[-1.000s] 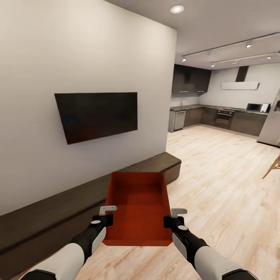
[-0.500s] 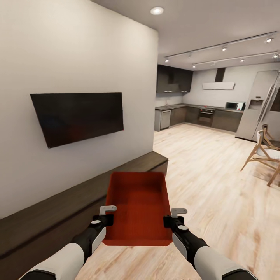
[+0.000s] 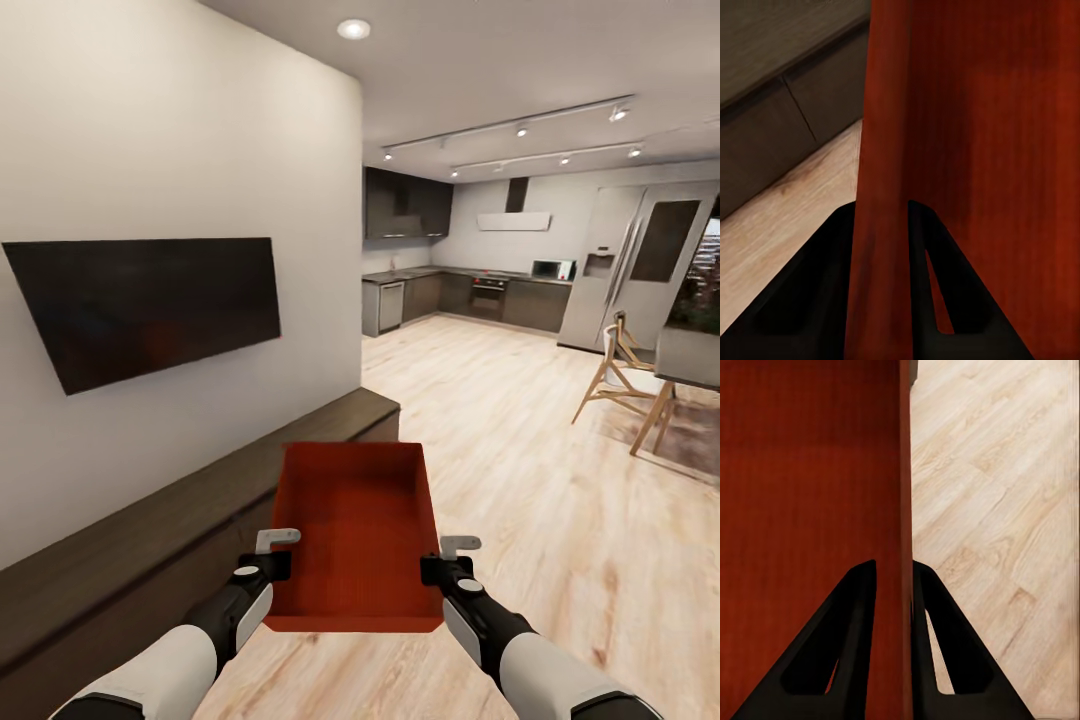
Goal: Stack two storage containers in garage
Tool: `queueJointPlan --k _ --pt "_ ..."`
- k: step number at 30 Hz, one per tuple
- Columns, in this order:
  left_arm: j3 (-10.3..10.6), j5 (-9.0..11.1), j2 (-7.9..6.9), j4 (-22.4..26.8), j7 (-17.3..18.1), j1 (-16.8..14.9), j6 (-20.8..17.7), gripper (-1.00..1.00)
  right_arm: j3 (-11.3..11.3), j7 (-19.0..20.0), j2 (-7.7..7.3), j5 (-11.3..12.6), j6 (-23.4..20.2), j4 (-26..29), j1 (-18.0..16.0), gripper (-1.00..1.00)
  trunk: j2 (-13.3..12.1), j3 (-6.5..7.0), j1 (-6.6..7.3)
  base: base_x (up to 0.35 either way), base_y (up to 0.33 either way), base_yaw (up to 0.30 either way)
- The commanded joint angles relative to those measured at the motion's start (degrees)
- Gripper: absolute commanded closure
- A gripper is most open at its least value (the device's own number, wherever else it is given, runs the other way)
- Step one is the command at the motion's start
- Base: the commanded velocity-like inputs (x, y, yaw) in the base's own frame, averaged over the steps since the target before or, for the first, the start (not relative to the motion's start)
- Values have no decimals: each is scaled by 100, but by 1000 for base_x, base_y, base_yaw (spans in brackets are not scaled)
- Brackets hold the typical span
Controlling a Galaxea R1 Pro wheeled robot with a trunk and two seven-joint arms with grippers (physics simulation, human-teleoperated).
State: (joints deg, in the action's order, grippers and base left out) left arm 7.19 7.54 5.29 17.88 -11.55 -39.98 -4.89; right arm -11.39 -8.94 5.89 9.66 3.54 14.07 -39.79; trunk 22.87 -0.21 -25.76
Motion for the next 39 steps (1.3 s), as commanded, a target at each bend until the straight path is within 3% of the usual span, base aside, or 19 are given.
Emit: queueJointPlan --k 1,39 --pt "-402 55 -9 88 -40 -1 -39 100 111 -255 -17 80 33 -71 -2 100 5 -2 -2 0 0 -244" --pt "-402 55 -9 86 -40 -1 -39 100 111 -250 -29 80 41 -71 -2 100 5 -2 -2 0 0 -244"
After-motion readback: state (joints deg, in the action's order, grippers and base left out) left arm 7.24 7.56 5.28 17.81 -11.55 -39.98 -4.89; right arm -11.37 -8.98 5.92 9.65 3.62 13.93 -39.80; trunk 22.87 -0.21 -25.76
